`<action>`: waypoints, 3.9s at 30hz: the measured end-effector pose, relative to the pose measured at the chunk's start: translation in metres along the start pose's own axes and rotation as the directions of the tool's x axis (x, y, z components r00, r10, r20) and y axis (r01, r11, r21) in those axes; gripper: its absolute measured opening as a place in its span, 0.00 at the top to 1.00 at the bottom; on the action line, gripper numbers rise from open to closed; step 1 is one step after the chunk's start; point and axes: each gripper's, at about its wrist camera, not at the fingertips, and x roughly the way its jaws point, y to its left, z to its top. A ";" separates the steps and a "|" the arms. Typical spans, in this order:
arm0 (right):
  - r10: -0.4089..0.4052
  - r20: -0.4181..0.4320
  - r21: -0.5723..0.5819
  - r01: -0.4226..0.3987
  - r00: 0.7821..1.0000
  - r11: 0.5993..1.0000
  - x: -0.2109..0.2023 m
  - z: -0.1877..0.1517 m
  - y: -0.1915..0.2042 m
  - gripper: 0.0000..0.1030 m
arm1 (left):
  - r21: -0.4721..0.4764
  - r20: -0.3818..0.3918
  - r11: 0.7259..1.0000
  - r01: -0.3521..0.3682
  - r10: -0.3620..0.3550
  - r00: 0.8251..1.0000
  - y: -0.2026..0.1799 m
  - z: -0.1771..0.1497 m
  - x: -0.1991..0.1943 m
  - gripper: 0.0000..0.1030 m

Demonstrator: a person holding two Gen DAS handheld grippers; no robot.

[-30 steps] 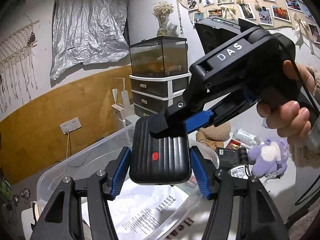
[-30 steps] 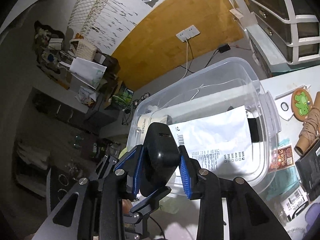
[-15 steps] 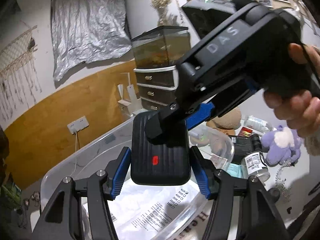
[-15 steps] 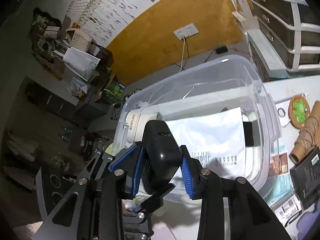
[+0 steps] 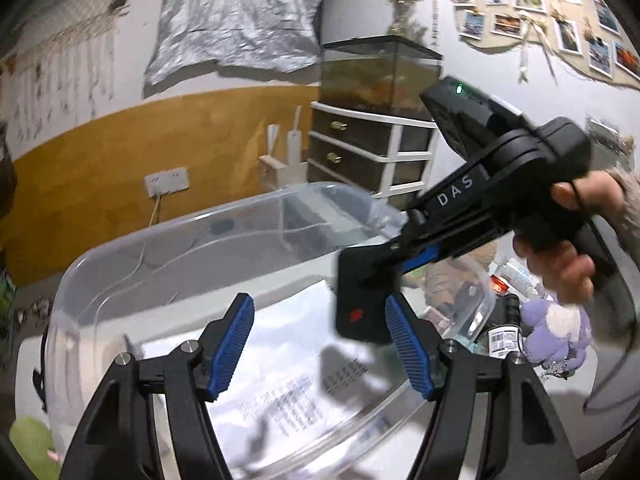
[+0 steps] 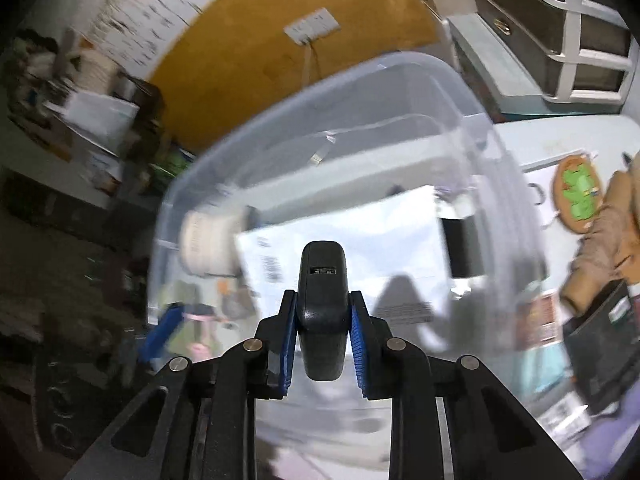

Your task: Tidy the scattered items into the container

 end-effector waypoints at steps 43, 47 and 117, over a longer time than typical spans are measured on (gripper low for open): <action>-0.656 -0.376 -0.659 0.309 0.654 0.686 0.173 0.015 0.050 0.77 | -0.149 0.036 0.989 -0.011 0.016 0.999 0.053 -0.029 -0.033 0.34; -0.668 -0.466 -0.722 0.187 0.580 0.666 0.201 -0.012 0.043 0.81 | -0.141 0.032 0.990 -0.021 0.026 0.999 0.051 -0.029 -0.034 0.34; -0.138 0.714 -0.175 0.366 0.687 0.914 -0.127 -0.221 0.079 0.00 | -0.171 -0.008 0.928 -0.331 0.335 0.942 -0.037 -0.048 -0.154 0.00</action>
